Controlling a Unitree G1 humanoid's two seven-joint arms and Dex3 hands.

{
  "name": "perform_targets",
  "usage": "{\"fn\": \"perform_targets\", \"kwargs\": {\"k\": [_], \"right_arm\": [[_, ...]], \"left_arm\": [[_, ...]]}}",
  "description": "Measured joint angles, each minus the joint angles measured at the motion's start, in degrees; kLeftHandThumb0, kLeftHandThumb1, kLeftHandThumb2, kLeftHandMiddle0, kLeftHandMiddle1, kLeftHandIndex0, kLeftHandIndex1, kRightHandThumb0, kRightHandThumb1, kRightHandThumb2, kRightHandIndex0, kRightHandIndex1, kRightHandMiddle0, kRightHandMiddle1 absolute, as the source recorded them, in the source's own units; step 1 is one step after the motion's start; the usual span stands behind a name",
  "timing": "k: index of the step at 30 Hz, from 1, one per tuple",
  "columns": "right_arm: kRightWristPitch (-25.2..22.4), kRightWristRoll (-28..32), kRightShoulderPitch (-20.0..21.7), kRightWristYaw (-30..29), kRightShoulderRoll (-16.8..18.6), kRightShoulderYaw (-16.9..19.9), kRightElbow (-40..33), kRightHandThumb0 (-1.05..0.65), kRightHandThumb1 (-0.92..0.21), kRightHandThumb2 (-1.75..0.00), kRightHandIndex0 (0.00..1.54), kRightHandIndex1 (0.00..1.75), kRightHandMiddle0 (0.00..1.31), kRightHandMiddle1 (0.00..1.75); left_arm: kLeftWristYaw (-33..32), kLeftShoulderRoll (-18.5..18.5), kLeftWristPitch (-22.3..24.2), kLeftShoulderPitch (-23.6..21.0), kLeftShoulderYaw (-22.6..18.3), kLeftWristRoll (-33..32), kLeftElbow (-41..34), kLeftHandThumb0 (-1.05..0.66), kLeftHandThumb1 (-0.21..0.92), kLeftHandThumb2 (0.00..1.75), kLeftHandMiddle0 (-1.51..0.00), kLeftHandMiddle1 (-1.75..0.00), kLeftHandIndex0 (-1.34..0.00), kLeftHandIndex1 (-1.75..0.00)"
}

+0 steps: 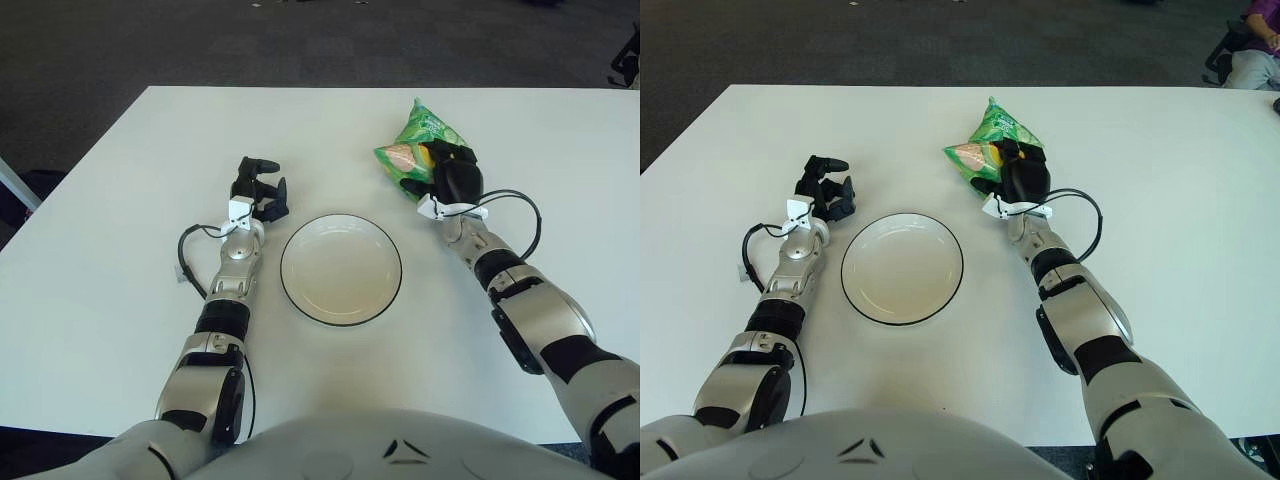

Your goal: Put the snack into the plate.

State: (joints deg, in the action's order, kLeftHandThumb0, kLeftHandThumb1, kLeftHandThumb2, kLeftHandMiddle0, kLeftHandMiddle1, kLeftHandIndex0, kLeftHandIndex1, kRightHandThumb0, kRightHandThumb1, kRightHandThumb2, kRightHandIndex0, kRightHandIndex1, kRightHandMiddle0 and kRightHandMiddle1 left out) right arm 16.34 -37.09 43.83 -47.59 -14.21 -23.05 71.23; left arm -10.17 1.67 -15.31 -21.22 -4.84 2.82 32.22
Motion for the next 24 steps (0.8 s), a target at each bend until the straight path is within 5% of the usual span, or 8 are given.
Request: {"fn": "perform_targets", "kwargs": {"k": [7,24], "right_arm": [[0.8,0.0,-0.2,-3.1,-0.4,-0.2,0.8,0.00,-0.51,-1.06,0.31,1.69,0.47,1.71],[9.0,2.1,-1.3,-11.4,-1.1,2.7,0.4,0.00,-0.44,-1.13,0.46,1.75,0.44,1.62]], "left_arm": [[0.0,0.0,0.0,0.0,0.0,0.0,0.0,-0.01,0.48,1.05,-0.55,-1.67,-0.38,-1.57],[-0.5,0.0,-0.8,-0.2,0.0,0.0,0.8,-0.01,0.48,1.05,-0.56,-1.68,-0.38,-1.57]]}}
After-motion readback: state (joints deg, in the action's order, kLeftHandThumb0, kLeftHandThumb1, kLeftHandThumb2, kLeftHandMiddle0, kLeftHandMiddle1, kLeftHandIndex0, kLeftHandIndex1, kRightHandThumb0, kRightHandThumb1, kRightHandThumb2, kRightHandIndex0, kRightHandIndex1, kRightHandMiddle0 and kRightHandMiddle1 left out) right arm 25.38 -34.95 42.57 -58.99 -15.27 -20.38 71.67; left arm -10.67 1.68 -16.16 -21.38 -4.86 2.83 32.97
